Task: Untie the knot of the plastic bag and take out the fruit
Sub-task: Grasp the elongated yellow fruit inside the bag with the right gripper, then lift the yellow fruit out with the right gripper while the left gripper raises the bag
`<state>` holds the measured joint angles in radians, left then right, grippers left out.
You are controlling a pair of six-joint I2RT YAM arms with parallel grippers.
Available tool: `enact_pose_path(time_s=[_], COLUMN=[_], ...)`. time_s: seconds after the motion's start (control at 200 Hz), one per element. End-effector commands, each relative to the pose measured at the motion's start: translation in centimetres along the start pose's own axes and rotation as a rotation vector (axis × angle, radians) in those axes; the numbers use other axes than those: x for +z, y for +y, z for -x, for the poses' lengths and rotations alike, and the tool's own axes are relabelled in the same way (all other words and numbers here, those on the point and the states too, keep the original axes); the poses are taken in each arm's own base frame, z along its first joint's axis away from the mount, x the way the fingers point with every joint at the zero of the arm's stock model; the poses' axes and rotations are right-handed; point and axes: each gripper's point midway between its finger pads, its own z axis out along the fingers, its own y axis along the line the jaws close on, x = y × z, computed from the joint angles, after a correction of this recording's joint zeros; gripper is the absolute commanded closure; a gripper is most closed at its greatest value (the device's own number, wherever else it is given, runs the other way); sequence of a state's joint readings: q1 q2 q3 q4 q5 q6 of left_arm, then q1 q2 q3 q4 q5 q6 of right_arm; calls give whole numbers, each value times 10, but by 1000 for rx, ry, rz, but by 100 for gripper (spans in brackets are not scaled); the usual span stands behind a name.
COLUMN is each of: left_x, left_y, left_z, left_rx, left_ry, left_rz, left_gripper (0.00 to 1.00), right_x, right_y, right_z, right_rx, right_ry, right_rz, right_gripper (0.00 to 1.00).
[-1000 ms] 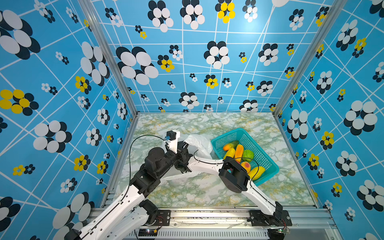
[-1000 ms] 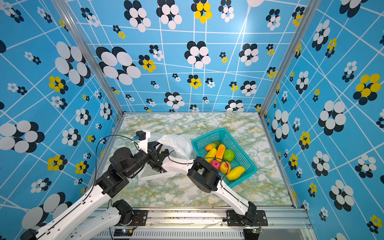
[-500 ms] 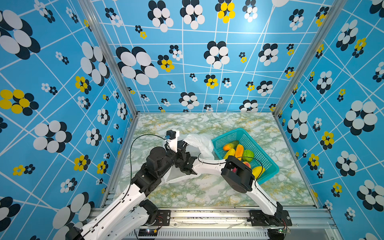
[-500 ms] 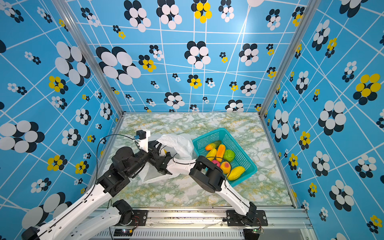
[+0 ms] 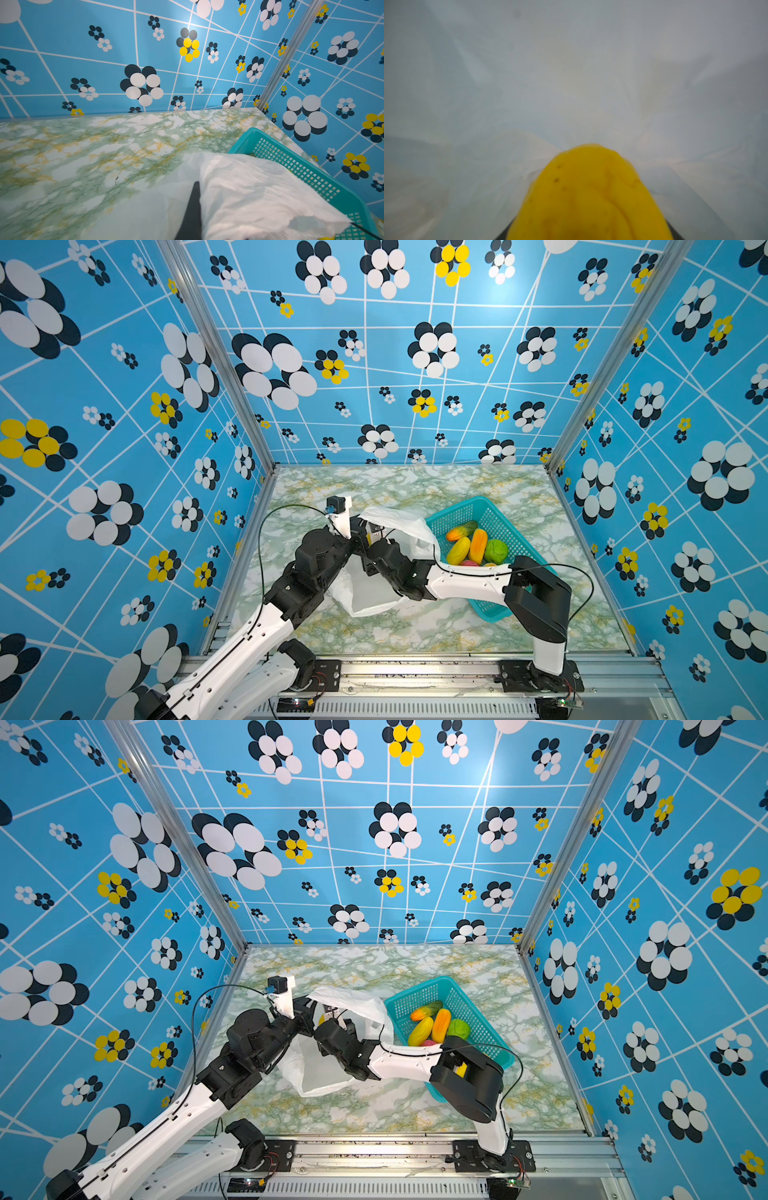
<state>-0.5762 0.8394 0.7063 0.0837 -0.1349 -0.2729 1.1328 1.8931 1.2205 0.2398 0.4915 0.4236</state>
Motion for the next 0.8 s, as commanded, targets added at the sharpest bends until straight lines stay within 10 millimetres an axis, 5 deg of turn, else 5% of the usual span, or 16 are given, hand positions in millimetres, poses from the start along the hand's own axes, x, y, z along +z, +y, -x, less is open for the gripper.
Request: enact_pose_path(time_s=[0.0,0.32,0.56,0.795], left_x=[3,13,33,60], left_y=[14,42,51,50], left_z=[4,21,61,119], left_rx=[-25,-72,-49,16], left_ry=[-7,-15,-73,-149], left_rz=[63,151,187,215], left_gripper=[100,100,100,100], right_x=[-33,-71,-121,-187], right_y=[25,22,19,-8], right_z=[36,39,80,124], right_rx=[9,-16,-34,22], right_ry=[-115,-147,-236,-384], right_rz=[120,166,243,272], right_gripper=[75,78,79,80])
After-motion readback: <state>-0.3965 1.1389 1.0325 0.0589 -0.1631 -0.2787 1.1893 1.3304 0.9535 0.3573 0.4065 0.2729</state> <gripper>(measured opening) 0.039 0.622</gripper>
